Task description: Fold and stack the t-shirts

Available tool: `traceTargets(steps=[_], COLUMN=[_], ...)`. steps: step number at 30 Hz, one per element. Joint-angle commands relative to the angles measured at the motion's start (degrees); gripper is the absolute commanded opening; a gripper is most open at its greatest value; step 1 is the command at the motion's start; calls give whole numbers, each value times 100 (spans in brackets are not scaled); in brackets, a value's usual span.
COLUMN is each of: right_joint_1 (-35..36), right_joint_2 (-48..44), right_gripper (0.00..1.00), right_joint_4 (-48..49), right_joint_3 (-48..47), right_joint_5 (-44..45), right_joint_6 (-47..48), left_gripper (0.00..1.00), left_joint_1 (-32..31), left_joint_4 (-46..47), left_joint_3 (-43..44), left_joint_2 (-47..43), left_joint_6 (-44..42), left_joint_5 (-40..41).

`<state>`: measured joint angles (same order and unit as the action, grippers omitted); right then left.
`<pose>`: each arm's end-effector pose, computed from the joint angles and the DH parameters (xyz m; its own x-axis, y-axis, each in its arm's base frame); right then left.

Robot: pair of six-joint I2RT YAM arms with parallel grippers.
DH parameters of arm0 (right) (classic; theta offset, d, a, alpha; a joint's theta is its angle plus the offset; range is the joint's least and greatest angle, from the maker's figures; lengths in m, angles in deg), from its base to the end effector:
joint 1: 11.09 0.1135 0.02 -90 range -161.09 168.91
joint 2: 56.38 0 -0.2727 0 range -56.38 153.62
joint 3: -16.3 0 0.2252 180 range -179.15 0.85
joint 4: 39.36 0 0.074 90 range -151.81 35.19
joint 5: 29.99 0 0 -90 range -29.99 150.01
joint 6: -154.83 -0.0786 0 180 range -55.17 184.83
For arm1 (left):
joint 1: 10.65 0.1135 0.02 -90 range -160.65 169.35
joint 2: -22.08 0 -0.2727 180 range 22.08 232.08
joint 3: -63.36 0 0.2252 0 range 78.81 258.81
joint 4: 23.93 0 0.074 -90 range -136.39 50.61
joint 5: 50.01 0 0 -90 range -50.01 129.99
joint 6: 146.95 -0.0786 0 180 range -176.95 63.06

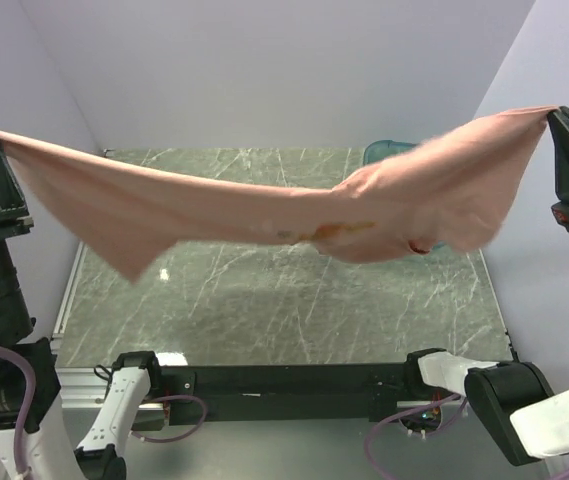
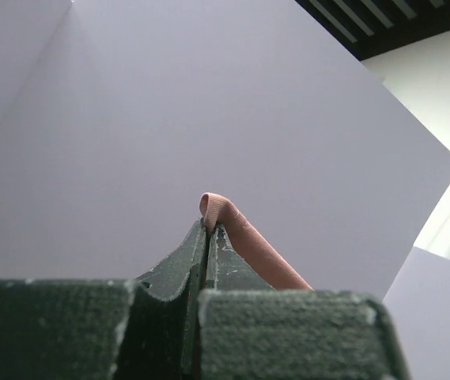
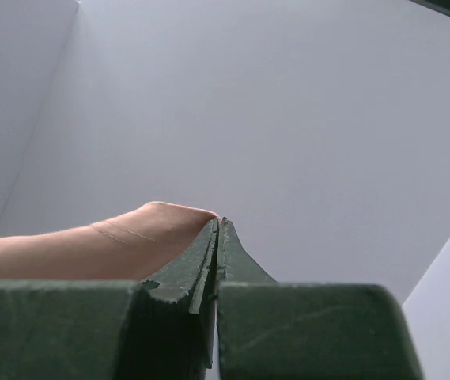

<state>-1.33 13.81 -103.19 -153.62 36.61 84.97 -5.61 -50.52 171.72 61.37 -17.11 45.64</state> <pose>0.0025 0.0321 0.6777 0.7053 -0.1993 -0.6803 -0.2448 0.8322 -0.4975 0.0010 0.0079 0.5993 0.6189 -0.5854 -0.5237 0.3083 0.7943 -0.5235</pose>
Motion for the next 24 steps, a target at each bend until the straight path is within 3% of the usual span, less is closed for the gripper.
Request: traceTargets(steps=[1, 7, 12, 15, 16, 20, 24], right_joint_1=[-71, -71, -62, -53, -53, -27, 183], right_joint_2=[609, 1162, 2013, 2594, 2752, 3875, 4949], right_gripper=[0, 0, 0, 0, 0, 0, 0], right_joint_4=[144, 707, 1321, 1839, 1963, 2499, 2693], right_joint_3=[207, 804, 1610, 2209, 2350, 2800, 2502], right_joint_5=[116, 55, -936, -1280, -1394, -1764, -1555], right_joint_6=[-230, -318, -467, -485, -450, -257, -12], left_gripper=[0, 0, 0, 0, 0, 0, 0], left_joint_1=[-64, -205, -214, -205, -196, -126, -3], left_joint_4=[-108, 243, 936, 1885, 2383, 2968, 2986], left_joint_3=[-140, -1255, -2764, -3687, -3866, -4149, -3519], left_joint_2=[202, 438, 852, 1299, 1666, 2976, 4602], left_joint_6=[-116, -397, -512, -555, -564, -495, -459], left_joint_5=[375, 797, 1261, 1587, 1623, 1773, 1615])
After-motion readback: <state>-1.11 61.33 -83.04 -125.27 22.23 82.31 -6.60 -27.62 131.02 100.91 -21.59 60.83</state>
